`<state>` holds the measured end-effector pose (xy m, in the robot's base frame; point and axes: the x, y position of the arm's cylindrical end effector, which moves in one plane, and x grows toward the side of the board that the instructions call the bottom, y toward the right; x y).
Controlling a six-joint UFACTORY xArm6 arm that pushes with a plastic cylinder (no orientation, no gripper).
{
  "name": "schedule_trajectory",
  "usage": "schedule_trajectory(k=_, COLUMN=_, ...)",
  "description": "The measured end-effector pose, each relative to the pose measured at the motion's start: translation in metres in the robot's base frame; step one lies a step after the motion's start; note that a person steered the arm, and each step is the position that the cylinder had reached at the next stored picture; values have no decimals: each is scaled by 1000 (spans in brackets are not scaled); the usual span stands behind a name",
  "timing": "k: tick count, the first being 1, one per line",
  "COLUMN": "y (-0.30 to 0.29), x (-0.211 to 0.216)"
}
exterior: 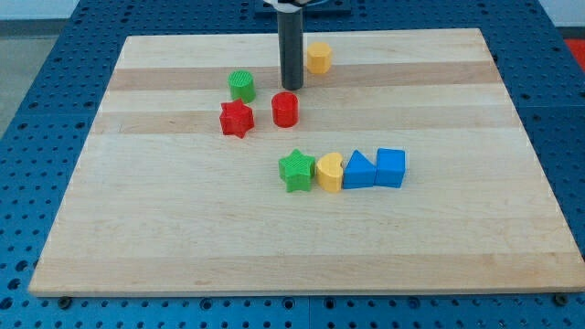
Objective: Push the red circle above the green star
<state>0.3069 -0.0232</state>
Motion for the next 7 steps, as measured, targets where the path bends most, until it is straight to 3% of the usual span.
schedule_trajectory(k=3, y=-15, x=-3)
schedule_trajectory(k=7, y=-15, x=37)
